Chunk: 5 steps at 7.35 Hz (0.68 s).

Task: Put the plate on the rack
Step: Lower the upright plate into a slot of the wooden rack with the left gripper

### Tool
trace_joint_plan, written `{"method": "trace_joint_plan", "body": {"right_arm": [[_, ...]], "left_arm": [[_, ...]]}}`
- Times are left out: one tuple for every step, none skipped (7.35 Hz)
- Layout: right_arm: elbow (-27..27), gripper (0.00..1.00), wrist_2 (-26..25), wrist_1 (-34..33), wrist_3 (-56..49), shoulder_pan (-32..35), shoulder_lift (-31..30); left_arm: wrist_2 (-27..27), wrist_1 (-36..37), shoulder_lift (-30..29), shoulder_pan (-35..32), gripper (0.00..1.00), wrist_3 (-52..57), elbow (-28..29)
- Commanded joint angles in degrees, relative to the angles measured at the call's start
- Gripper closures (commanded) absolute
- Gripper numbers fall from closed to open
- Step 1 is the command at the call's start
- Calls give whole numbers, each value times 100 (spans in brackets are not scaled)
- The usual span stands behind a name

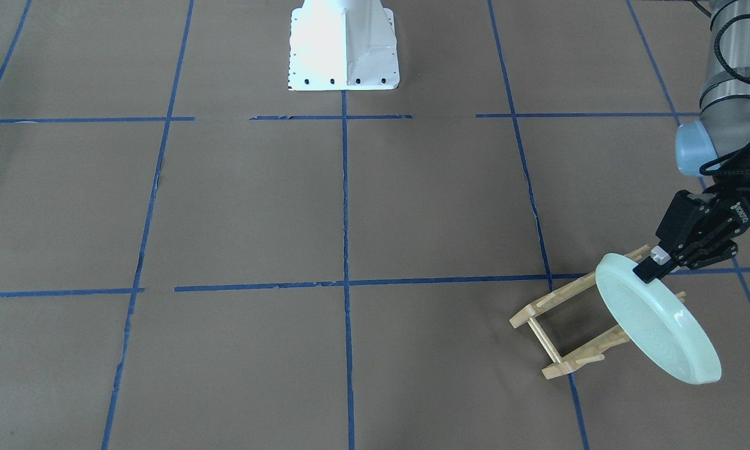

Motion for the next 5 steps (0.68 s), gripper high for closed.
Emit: {"method": "trace_joint_plan", "body": {"right_arm": [[0, 0, 0, -4, 0, 0, 0], [0, 0, 0, -4, 0, 0, 0], [0, 0, 0, -4, 0, 0, 0], [0, 0, 0, -4, 0, 0, 0], [0, 0, 0, 5, 0, 0, 0]], "left_arm": [[-7, -201, 5, 89, 100, -16, 141], [-7, -271, 5, 168, 100, -25, 151], [2, -281, 5, 274, 100, -42, 151], [11, -290, 5, 318, 100, -42, 177], [19, -359, 14, 327, 100, -42, 203]]}}
